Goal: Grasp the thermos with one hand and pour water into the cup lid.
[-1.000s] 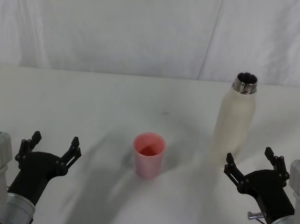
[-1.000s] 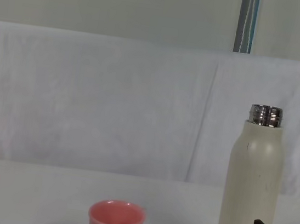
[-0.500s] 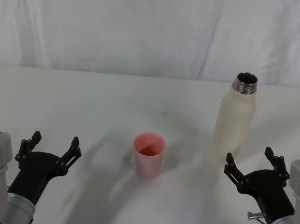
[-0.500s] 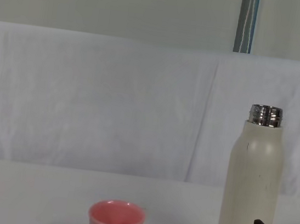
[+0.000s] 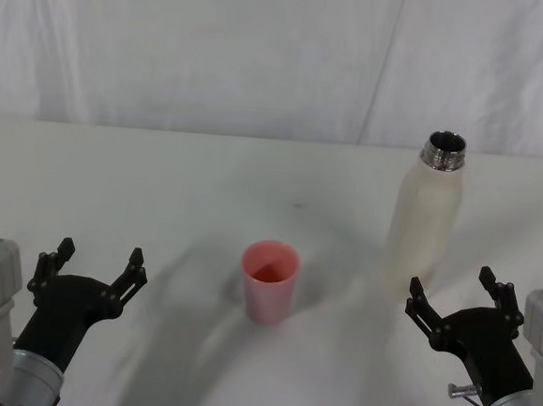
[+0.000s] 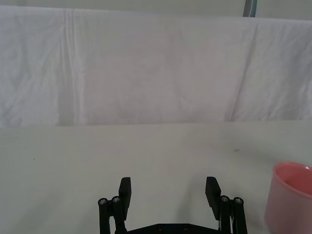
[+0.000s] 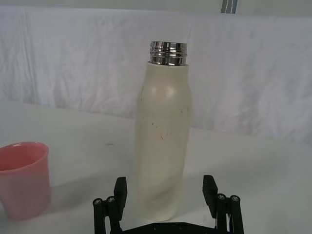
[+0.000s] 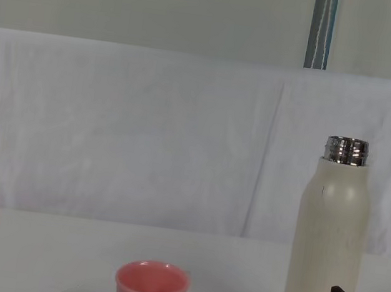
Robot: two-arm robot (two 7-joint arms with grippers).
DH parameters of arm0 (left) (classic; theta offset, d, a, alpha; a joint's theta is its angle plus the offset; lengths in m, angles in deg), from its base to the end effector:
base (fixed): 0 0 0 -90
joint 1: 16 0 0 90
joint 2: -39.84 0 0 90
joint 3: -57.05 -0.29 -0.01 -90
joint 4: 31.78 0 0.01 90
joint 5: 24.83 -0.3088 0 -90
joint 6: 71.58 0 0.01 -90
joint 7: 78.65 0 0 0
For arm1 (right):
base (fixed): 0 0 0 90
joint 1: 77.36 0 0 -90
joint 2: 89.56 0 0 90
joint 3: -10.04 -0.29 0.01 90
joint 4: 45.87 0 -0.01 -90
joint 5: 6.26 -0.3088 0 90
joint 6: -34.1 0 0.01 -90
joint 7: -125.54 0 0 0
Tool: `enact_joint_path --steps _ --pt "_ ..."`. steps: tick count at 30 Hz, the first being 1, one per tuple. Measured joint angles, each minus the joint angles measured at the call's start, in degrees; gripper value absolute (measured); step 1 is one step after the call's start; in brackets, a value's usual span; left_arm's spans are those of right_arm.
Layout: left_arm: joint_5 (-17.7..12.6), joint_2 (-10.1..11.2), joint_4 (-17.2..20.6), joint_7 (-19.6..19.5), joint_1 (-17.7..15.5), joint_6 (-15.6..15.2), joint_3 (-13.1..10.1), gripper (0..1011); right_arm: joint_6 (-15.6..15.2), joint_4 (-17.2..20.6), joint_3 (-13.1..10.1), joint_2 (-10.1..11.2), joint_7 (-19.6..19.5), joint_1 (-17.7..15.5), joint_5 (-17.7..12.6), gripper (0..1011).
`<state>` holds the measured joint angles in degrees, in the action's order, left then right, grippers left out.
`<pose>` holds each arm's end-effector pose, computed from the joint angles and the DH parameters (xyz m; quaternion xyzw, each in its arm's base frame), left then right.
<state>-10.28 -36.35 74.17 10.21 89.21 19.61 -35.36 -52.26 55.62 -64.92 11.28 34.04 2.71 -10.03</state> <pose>0.2530 0.0376 -0.2852 -0.0174 0.0064 0.6616 0.7496 0.2658 0.0383 -0.2976 -0.0016 -0.0413 -0.6058 0.7946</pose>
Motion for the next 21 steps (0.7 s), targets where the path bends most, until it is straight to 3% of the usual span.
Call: enact_joint_path --steps 21 --pt "0.0 0.0 0.0 0.0 0.0 0.0 0.0 1001 0.0 0.0 0.0 0.0 0.0 0.0 0.0 1001"
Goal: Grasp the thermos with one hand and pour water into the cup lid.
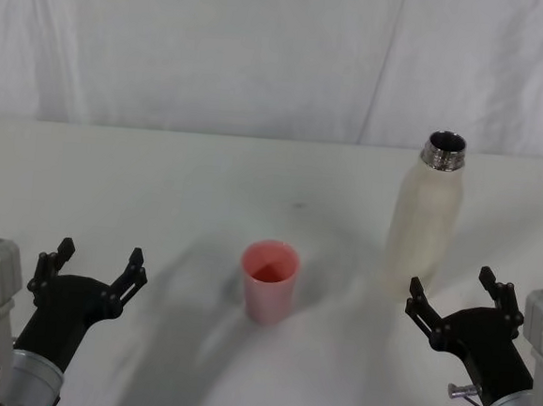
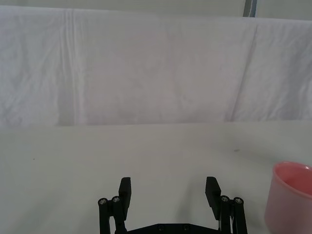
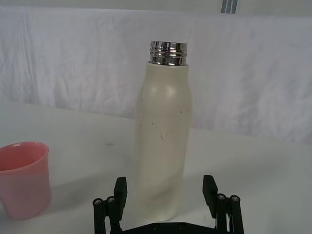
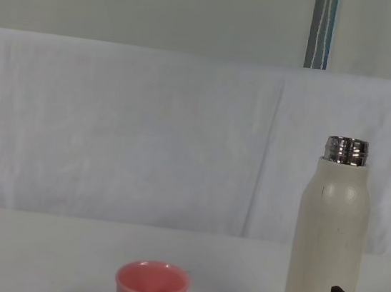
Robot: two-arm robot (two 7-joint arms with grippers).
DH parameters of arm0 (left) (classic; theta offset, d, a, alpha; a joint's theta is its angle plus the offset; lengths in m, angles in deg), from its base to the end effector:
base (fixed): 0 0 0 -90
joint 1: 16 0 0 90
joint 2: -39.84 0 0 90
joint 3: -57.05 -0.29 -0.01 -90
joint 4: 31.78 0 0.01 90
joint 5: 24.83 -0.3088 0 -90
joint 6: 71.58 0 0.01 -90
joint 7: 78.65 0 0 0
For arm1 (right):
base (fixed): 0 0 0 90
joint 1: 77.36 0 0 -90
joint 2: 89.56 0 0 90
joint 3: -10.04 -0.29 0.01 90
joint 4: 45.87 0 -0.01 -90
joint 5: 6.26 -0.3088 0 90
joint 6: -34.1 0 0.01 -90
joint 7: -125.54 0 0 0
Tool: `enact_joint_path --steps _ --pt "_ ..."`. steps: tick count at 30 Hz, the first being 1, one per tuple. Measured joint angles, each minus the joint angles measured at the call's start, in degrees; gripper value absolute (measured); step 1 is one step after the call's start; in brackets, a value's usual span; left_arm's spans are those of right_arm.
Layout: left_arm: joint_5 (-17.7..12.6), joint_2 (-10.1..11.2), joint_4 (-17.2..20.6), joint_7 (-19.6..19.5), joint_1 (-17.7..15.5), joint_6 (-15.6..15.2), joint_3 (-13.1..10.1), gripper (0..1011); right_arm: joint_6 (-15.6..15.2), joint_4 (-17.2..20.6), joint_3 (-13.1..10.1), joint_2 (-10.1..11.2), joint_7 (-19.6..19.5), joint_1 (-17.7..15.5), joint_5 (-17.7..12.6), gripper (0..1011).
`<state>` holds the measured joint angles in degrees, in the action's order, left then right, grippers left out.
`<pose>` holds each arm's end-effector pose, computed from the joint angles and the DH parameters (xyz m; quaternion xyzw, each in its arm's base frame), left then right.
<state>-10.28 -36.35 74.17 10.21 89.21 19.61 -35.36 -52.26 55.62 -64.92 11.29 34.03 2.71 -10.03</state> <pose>0.2530 0.0376 -0.2852 -0.0174 0.0064 0.6616 0.7496 0.2658 0.0382 -0.2976 -0.0016 -0.0413 -0.6058 0.7945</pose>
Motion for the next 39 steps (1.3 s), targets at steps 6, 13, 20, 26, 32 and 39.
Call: enact_joint_path --steps 6,13,20,26,32,39 --pt "0.0 0.0 0.0 0.0 0.0 0.0 0.0 1001 0.0 0.0 0.0 0.0 0.0 0.0 0.0 1001" --pt "0.0 0.0 0.0 0.0 0.0 0.0 0.0 1001 0.0 -1.1 -0.2 -0.9 1.8 1.1 0.0 1001" --pt "0.0 0.0 0.0 0.0 0.0 0.0 0.0 1001 0.0 -2.6 -1.2 -1.3 4.7 2.5 0.0 1001" --pt "0.0 0.0 0.0 0.0 0.0 0.0 0.0 1001 0.0 -4.0 -2.2 -1.6 7.1 4.0 0.0 1001" --pt "0.0 0.0 0.0 0.0 0.0 0.0 0.0 1001 0.0 -6.3 -3.1 -2.0 9.3 6.4 -0.1 1001" --pt "0.0 0.0 0.0 0.0 0.0 0.0 0.0 1001 0.1 -8.4 -3.5 -2.3 11.0 8.7 -1.1 1001"
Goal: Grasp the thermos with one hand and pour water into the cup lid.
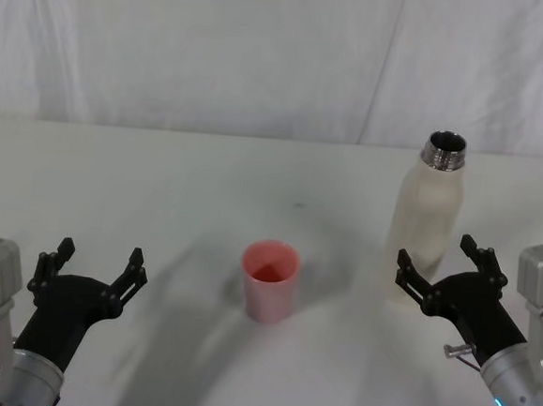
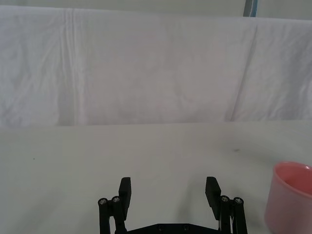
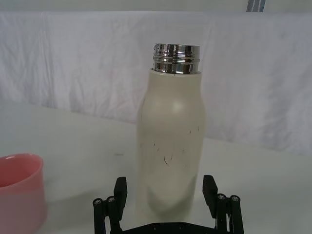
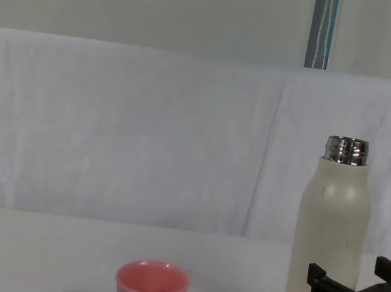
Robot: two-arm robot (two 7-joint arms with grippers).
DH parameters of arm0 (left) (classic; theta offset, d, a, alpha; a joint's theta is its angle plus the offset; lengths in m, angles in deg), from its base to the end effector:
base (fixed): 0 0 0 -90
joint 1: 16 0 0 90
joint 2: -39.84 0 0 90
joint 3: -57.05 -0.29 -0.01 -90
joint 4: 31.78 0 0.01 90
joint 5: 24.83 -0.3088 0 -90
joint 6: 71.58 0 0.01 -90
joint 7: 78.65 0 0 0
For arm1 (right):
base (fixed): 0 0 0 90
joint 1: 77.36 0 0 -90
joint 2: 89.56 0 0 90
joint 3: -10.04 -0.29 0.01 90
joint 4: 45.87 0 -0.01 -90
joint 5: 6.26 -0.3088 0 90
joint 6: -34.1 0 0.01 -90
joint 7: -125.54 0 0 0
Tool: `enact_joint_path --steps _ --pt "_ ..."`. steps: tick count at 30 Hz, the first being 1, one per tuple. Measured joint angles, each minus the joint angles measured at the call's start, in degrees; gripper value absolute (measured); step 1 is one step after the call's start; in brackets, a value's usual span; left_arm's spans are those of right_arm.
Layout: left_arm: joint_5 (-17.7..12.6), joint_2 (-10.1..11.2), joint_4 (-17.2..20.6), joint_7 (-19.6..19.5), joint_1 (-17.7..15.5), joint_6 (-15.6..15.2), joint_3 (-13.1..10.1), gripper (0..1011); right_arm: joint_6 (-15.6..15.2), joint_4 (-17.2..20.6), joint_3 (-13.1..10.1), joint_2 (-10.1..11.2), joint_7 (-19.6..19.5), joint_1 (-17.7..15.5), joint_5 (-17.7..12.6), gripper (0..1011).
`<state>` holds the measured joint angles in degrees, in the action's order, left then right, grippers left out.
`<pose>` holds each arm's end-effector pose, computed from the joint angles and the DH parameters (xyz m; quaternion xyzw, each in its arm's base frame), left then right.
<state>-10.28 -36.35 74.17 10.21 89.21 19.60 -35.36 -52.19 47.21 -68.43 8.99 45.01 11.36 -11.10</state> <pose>0.2530 0.0376 -0.2852 -0.0173 0.0065 0.6616 0.7496 0.3157 0.0230 -0.2960 0.0042 -0.0436 -0.5628 0.8254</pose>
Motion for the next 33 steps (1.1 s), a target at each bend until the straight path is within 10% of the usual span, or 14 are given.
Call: enact_joint_path --steps 33 --pt "0.0 0.0 0.0 0.0 0.0 0.0 0.0 1001 -0.4 -7.5 -0.2 -0.8 2.2 5.2 -3.8 1001"
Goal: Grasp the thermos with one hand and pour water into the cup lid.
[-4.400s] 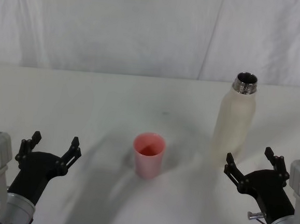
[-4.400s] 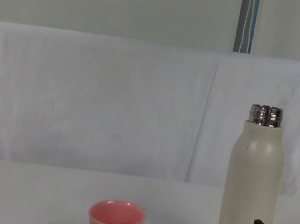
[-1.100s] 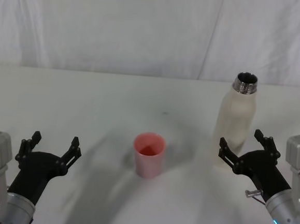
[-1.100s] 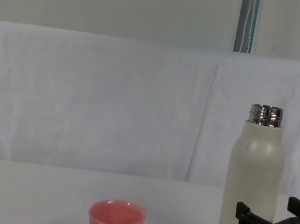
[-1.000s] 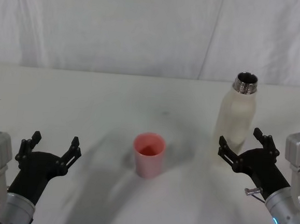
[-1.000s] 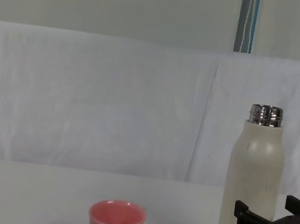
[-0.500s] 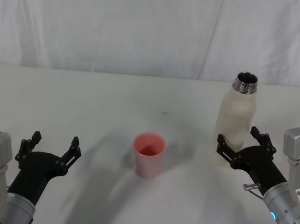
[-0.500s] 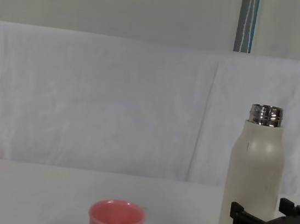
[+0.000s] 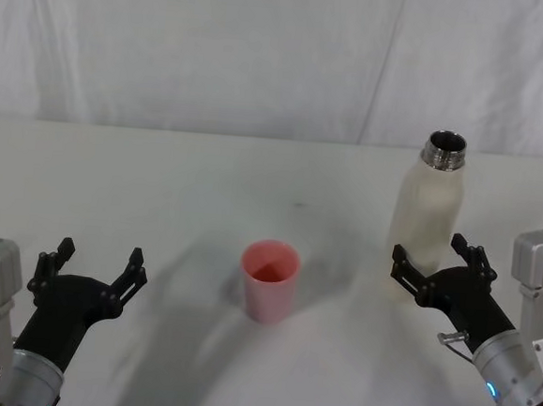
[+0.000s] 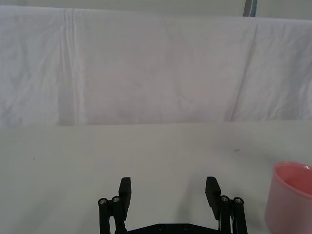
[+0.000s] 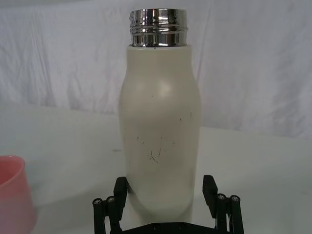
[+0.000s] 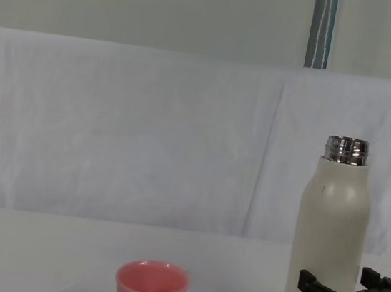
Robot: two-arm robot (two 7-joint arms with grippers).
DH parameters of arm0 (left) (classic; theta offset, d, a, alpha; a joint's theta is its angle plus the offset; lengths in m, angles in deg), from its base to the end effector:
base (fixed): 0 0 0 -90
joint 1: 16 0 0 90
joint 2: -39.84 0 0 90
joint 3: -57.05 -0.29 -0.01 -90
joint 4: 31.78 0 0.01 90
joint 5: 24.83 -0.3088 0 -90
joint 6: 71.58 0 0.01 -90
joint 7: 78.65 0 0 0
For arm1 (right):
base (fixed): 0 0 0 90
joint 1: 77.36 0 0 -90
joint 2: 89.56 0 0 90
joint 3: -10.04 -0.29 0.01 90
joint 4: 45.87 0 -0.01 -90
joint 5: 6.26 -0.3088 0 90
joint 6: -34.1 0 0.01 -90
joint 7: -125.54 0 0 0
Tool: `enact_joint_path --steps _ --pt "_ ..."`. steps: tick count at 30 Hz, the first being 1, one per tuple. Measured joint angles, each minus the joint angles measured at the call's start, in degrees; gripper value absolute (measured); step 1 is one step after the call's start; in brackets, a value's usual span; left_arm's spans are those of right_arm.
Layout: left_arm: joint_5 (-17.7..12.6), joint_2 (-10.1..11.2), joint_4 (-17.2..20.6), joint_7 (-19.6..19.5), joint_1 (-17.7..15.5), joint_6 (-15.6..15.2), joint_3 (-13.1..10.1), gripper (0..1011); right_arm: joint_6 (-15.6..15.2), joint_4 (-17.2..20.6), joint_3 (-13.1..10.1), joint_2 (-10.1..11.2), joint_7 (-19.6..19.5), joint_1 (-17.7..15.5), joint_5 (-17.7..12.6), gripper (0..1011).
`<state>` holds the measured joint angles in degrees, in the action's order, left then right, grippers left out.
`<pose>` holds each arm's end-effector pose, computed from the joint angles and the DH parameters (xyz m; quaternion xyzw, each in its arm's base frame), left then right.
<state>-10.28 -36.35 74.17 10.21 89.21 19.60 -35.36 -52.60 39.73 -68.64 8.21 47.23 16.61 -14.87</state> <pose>0.2530 0.0376 -0.2852 -0.0173 0.0065 0.6616 0.7496 0.3428 0.0198 -0.3066 0.0094 -0.0069 -0.5573 0.8303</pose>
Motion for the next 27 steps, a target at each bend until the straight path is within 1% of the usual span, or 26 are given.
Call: enact_joint_path --steps 11,27 --pt "0.0 0.0 0.0 0.0 0.0 0.0 0.0 1001 0.1 -2.5 0.7 -0.5 0.1 2.1 -0.2 1001" --pt "0.0 0.0 0.0 0.0 0.0 0.0 0.0 1001 1.4 -7.0 0.8 -0.8 0.3 5.5 -0.4 1001"
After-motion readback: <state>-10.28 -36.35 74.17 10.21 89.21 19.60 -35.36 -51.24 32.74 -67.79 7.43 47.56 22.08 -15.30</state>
